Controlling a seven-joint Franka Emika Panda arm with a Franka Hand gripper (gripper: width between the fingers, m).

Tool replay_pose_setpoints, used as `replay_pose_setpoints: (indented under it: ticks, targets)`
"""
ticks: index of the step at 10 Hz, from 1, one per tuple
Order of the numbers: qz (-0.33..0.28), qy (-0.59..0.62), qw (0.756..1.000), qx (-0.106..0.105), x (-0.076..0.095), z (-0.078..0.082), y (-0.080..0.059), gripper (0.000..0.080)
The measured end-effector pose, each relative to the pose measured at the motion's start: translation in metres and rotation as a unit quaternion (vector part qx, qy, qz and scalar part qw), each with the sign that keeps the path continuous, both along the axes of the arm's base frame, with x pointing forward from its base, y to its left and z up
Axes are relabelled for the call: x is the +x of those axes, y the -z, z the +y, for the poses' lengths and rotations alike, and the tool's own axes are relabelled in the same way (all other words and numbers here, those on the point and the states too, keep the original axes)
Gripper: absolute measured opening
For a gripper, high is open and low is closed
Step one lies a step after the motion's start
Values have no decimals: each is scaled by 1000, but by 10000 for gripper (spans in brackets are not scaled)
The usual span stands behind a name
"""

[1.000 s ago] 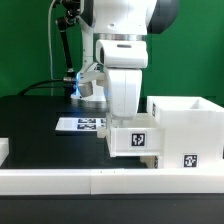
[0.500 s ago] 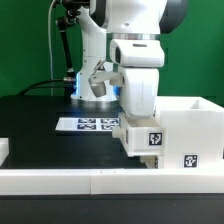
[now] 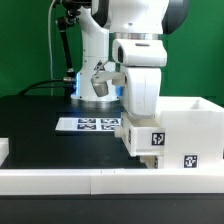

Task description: Assemble drawer

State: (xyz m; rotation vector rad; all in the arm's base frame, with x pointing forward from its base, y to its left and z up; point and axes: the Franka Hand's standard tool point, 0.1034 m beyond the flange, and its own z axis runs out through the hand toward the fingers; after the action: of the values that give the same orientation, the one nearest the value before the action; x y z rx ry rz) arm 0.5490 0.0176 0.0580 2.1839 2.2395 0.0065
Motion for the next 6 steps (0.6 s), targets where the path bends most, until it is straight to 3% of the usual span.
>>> replay_pose_setpoints:
  ticks: [1, 3, 4, 6]
  targets:
    - [-5, 0, 1000, -1, 2, 0, -6, 230]
    - [-13, 8, 1000, -1, 5, -4, -21, 558]
    - [-7, 8, 1000, -5, 5, -6, -28, 628]
    - [3, 9, 1000, -12, 13, -16, -41, 646]
